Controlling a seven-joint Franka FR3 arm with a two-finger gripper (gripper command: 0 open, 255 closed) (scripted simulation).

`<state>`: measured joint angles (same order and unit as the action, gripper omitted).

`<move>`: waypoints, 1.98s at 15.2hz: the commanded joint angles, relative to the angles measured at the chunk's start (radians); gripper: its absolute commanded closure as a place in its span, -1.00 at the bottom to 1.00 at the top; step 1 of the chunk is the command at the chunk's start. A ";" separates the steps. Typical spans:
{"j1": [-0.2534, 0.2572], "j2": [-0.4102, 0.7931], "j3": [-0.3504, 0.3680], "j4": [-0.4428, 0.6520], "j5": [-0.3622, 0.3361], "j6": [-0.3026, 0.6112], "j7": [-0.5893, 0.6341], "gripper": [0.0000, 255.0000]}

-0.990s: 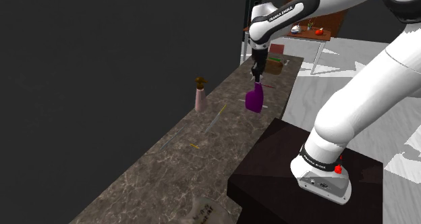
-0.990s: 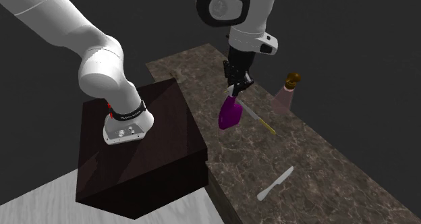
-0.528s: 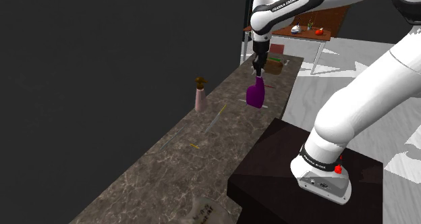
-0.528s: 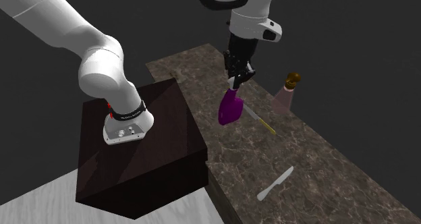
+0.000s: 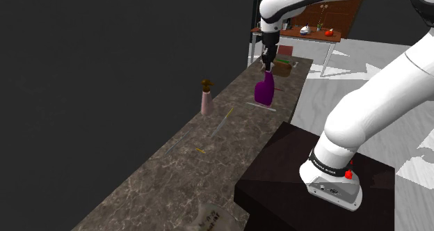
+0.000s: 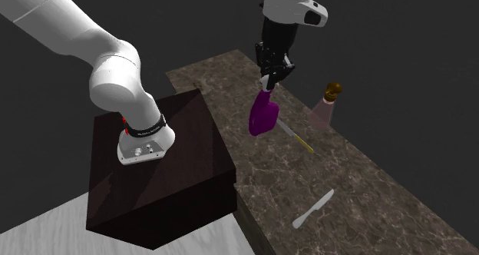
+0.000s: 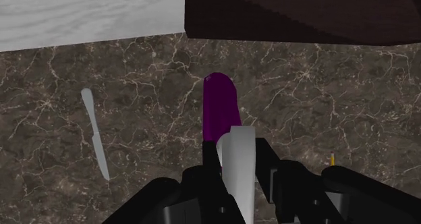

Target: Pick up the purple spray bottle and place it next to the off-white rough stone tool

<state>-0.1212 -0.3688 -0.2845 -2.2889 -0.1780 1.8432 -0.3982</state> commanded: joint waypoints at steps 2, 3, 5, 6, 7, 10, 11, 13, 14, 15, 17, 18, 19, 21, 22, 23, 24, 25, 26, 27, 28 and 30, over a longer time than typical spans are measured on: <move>0.001 -0.005 0.003 0.038 0.002 -0.043 -0.004 1.00; 0.001 -0.006 0.004 0.050 0.003 -0.056 -0.005 1.00; 0.002 -0.009 0.007 0.074 0.004 -0.084 -0.006 1.00; 0.002 -0.010 0.008 0.087 0.005 -0.097 -0.007 1.00; 0.003 -0.011 0.009 0.100 0.006 -0.111 -0.008 1.00; 0.004 -0.012 0.012 0.139 0.008 -0.151 -0.011 1.00; 0.004 -0.012 0.013 0.152 0.009 -0.164 -0.012 1.00; 0.005 -0.012 0.015 0.175 0.010 -0.186 -0.014 1.00; 0.011 -0.034 0.032 0.155 0.013 -0.191 0.010 1.00; 0.018 -0.055 0.050 0.135 0.018 -0.195 0.034 1.00; 0.032 -0.094 0.086 0.100 0.030 -0.204 0.081 1.00; 0.039 -0.113 0.104 0.084 0.038 -0.209 0.105 1.00; 0.047 -0.130 0.123 0.069 0.046 -0.214 0.128 1.00; 0.062 -0.162 0.160 0.042 0.065 -0.223 0.175 1.00; 0.071 -0.176 0.179 0.030 0.076 -0.227 0.199 1.00; 0.079 -0.189 0.198 0.019 0.087 -0.232 0.222 1.00; 0.088 -0.202 0.217 0.010 0.099 -0.236 0.246 1.00; 0.097 -0.213 0.236 0.001 0.111 -0.240 0.269 1.00; 0.106 -0.223 0.255 -0.006 0.124 -0.244 0.293 1.00; 0.115 -0.232 0.274 -0.013 0.138 -0.247 0.317 1.00; 0.125 -0.239 0.294 -0.018 0.151 -0.250 0.340 1.00; 0.144 -0.251 0.333 -0.025 0.180 -0.256 0.388 1.00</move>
<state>0.0142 -0.6117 0.0307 -2.3078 -0.0114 1.5893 -0.0331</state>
